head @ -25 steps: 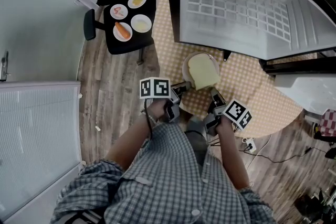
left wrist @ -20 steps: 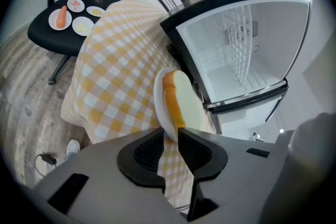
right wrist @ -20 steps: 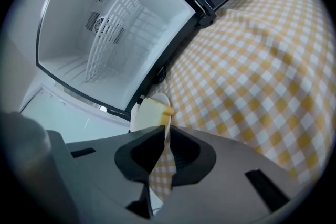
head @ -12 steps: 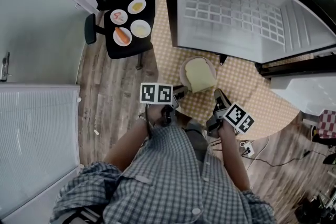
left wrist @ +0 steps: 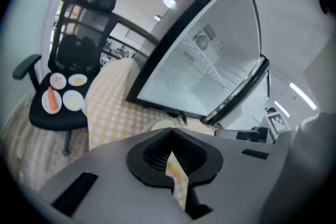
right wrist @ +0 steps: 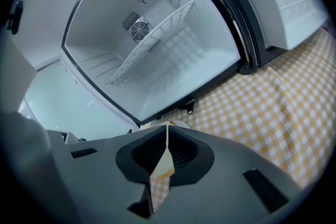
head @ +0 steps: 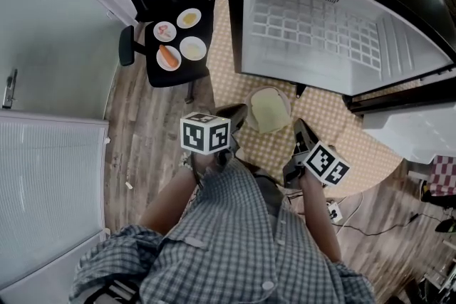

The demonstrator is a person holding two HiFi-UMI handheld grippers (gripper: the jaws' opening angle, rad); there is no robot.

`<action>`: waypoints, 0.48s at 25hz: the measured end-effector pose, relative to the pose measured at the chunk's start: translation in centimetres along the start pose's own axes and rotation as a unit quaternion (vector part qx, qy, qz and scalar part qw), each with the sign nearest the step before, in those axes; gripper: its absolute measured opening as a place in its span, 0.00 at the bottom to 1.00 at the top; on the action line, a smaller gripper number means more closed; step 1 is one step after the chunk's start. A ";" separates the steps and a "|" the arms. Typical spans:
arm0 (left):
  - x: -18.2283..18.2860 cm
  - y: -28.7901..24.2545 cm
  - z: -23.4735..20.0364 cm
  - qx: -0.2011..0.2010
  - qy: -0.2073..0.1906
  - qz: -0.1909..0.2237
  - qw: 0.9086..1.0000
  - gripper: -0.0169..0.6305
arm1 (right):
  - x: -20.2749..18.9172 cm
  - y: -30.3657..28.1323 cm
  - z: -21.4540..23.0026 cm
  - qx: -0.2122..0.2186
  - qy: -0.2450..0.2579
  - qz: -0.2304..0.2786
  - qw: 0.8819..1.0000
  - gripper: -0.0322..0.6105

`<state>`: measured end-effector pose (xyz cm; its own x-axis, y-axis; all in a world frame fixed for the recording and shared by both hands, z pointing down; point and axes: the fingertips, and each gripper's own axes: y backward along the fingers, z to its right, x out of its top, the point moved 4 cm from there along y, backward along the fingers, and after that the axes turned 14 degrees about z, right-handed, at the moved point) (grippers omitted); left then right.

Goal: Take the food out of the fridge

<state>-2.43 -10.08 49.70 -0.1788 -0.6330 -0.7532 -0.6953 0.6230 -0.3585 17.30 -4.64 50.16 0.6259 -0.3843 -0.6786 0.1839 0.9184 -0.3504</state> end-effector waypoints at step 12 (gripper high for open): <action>6.9 1.2 5.6 -0.029 -0.153 0.078 0.985 0.03 | 7.1 1.8 -6.9 0.063 0.211 0.105 0.970 0.06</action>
<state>-0.61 -11.14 40.97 -0.0737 -0.3583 -0.9307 -0.7164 0.6683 -0.2005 16.86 -6.35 40.23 0.2996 -0.1678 -0.9392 0.1942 0.9745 -0.1121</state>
